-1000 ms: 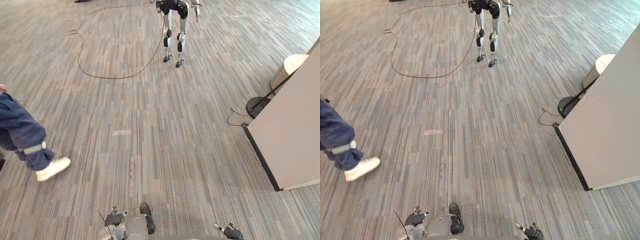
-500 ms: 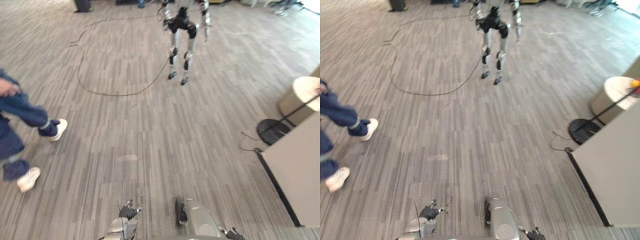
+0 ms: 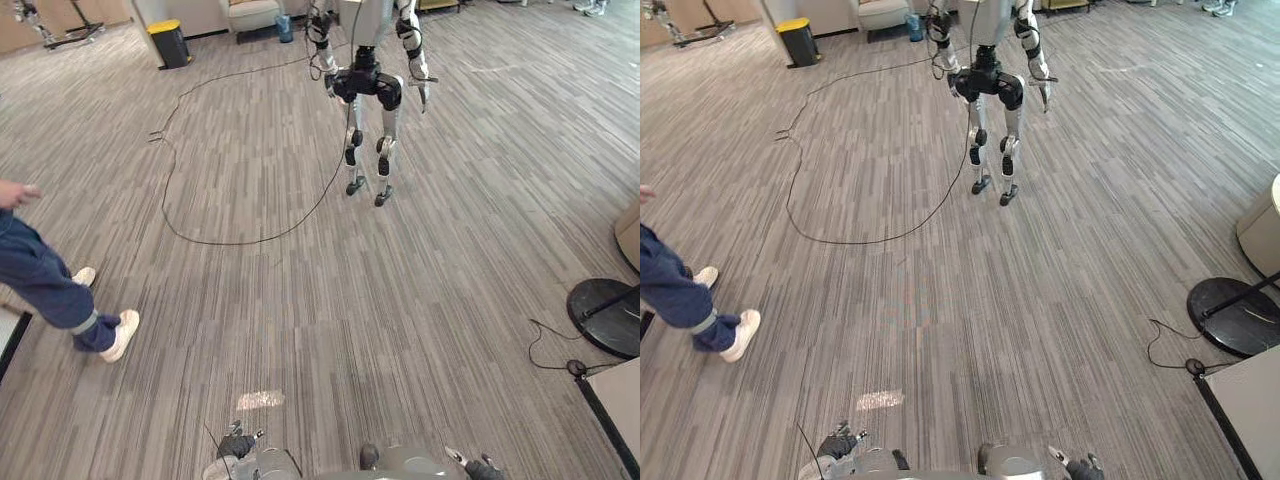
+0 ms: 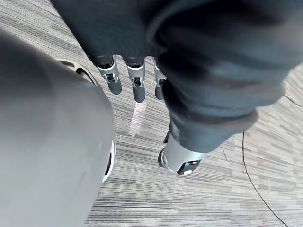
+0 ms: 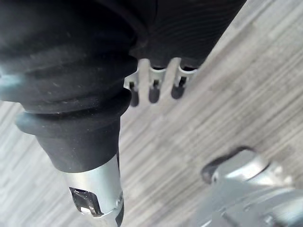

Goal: Organize washtable

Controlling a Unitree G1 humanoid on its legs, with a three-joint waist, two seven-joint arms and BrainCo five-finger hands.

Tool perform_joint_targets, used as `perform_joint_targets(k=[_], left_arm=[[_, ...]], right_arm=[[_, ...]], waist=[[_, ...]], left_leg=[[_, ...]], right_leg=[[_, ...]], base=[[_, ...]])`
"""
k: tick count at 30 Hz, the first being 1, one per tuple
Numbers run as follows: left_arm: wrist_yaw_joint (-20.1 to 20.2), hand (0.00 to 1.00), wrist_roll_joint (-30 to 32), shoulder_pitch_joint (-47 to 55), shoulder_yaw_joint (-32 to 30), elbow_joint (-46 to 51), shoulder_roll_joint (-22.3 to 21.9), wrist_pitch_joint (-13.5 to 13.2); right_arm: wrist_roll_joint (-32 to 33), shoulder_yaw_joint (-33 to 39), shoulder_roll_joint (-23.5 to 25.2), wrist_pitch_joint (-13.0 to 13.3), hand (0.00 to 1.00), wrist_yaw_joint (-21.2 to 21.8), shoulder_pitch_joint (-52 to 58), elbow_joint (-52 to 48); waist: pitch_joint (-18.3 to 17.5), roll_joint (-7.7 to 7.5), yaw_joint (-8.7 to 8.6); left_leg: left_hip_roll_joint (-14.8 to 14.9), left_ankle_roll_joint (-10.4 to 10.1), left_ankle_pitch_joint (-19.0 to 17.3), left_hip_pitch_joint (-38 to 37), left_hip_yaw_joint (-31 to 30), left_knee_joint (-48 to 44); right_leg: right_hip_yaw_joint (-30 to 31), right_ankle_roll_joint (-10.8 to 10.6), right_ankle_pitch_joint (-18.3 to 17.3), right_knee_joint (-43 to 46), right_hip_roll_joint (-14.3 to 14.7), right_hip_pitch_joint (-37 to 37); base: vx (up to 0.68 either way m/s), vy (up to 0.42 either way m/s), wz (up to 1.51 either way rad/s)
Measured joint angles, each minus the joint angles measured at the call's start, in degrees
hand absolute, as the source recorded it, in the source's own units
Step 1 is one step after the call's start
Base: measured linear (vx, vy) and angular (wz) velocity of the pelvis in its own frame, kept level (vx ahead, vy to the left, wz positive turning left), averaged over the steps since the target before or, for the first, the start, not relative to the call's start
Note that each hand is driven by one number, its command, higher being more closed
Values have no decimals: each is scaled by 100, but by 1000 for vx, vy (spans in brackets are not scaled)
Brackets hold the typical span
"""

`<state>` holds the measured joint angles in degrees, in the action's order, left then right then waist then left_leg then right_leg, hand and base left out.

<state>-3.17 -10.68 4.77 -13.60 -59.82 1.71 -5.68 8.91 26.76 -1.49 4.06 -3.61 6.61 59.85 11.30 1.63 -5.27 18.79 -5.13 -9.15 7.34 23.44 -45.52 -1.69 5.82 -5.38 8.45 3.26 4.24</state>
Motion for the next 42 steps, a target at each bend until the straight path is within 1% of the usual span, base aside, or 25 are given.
perform_joint_targets(k=[2,3,5,8,9,10,12,13,14,15,16,17,18,19,20,21,22,23,24,26,28,30,32,39,42], left_arm=[[-80,0,-32,-92,76,5,16,-3],[-88,0,-62,-106,100,5,13,-5],[-103,0,-155,-193,312,23,14,-85],[-126,0,-224,-200,537,9,6,-122],[-138,0,-229,-200,543,5,26,-127],[-191,0,-233,-198,577,6,88,-147],[-232,0,-248,-114,667,-48,148,-156],[-230,0,-248,-104,705,-73,209,-151],[-226,0,-232,-99,730,-92,255,-142],[-224,0,-211,-103,863,-146,300,-118],[-224,0,-205,-100,917,-148,308,-109],[-216,0,-189,-60,995,-179,312,-100],[-211,0,-143,-56,1123,-251,333,-102],[-204,0,-123,-58,1163,-271,361,-103],[-198,0,-92,-78,1173,-273,394,-101],[-196,0,-92,-108,1173,-269,395,-103],[-196,0,-91,-113,1173,-271,399,-103],[-198,0,-86,-105,1167,-270,413,-101],[-202,0,-82,-100,1157,-267,413,-101],[-203,0,14,14,981,-273,225,-88],[-212,0,14,88,870,-281,154,-90],[-211,0,35,150,784,-311,146,-90],[-204,0,81,140,639,-313,105,-108],[-306,0,115,140,387,-323,80,-125],[-307,0,117,143,389,-328,81,-120]], right_arm=[[0,-91,0,19,0,-5,-109,-33],[0,-104,-2,35,0,-5,-110,-42],[-2,-223,-20,55,0,-20,-100,-39],[-10,-355,-37,76,0,-18,-2,24],[-12,-363,-30,76,0,-12,25,57],[-22,-374,-15,68,0,-4,63,145],[-44,-448,7,47,0,1,73,256],[-49,-450,28,48,0,7,67,279],[-49,-437,81,47,0,5,76,282],[-41,-387,127,47,0,3,110,268],[-50,-378,112,46,0,2,128,268],[-51,-380,113,44,0,2,167,215],[-50,-437,105,50,0,-3,204,166],[-50,-443,99,51,0,-4,207,166],[-57,-491,71,65,0,-1,226,167],[-60,-559,51,57,0,-4,223,171],[-63,-594,47,57,0,-5,226,171],[-83,-597,56,46,0,-8,278,185],[-125,-595,74,31,0,-9,303,212],[-285,-598,-101,-7,0,0,284,286],[-298,-608,-187,-9,0,0,188,302],[-298,-641,-188,7,0,2,159,375],[-298,-648,-147,2,0,5,165,462],[-378,-654,-138,-24,0,21,152,684],[-502,-714,-132,-25,0,31,139,689]], waist=[[-3,-25,18],[-6,-29,16],[-24,-40,14],[-141,42,62],[-174,1,112],[-297,-94,170],[-524,-248,198],[-574,-347,141],[-574,-435,135],[-533,-401,116],[-518,-391,95],[-492,-360,84],[-474,-321,27],[-480,-300,-30],[-484,-274,-35],[-486,-274,-32],[-488,-280,-34],[-487,-343,-26],[-494,-420,-27],[-499,-171,-12],[-526,-17,-2],[-517,-33,26],[-550,-132,108],[-607,-238,273],[-628,-299,290]], left_leg=[[-299,-33,22,170,-438,1787],[-393,-63,43,196,-594,2205],[-662,-291,207,323,-1126,3410],[-722,-364,299,414,-1478,3890],[-765,-335,605,424,-1474,3763],[-918,-210,754,472,-1363,3367],[-1058,0,527,504,-1028,3059],[-1166,125,426,357,-842,3076],[-1284,206,372,175,-696,3136],[-1422,435,253,-230,-496,3292],[-1476,496,201,-439,-454,3374],[-1569,576,152,-856,-415,3566],[-1603,588,147,-1164,-384,3774],[-1602,587,147,-1283,-382,3869],[-1611,581,151,-1415,-387,4017],[-1630,554,167,-1405,-424,4054],[-1668,531,183,-1391,-461,4059],[-1831,514,195,-1389,-607,4053],[-1957,511,197,-1437,-663,4051],[-1893,369,285,-1417,-879,4068],[-1800,368,284,-1424,-946,4139],[-1699,365,283,-1497,-970,4175],[-1641,336,301,-1649,-1094,4322],[-1735,329,305,-1613,-1231,4352],[-1798,329,305,-1602,-1219,4352]], right_leg=[[150,-219,-132,-80,-135,144],[180,-266,-163,-83,-179,180],[282,-571,-367,-79,-365,309],[522,-920,-788,0,-496,463],[611,-938,-908,75,-574,459],[826,-1106,-1078,270,-802,456],[1095,-1204,-1042,1059,-1029,14],[1197,-1236,-927,1767,-1119,-330],[1269,-1113,-726,2505,-1187,-655],[1256,-963,-92,3588,-1268,-1171],[1175,-925,-44,3929,-1305,-1295],[903,-960,-242,4346,-1356,-1425],[523,-985,-535,4329,-1354,-1472],[290,-1002,-644,4153,-1348,-1496],[-70,-1055,-741,3506,-1246,-1541],[-180,-1090,-739,2499,-1036,-1526],[-146,-1060,-667,1935,-950,-1474],[-185,-829,-142,1158,-974,-1371],[-237,-774,136,937,-1045,-1327],[-389,-785,162,490,-1006,-993],[-515,-756,258,117,-909,-836],[-610,-684,342,-159,-797,-622],[-708,-659,360,-421,-704,-336],[-825,-751,702,-996,-758,-99],[-780,-806,754,-1096,-802,-36]], base=[[469,162,-38],[428,227,-22],[336,250,-19],[343,365,-36],[341,459,-72],[358,481,-87],[357,490,-79],[258,397,-52],[352,538,-68],[264,407,-56],[309,448,-54],[228,320,-18],[199,298,3],[217,262,23],[217,174,31],[245,134,34],[172,41,57],[231,17,61],[300,2,65],[307,4,41],[246,-32,22],[188,-65,11],[125,-62,13],[31,19,11],[-78,25,-4]])
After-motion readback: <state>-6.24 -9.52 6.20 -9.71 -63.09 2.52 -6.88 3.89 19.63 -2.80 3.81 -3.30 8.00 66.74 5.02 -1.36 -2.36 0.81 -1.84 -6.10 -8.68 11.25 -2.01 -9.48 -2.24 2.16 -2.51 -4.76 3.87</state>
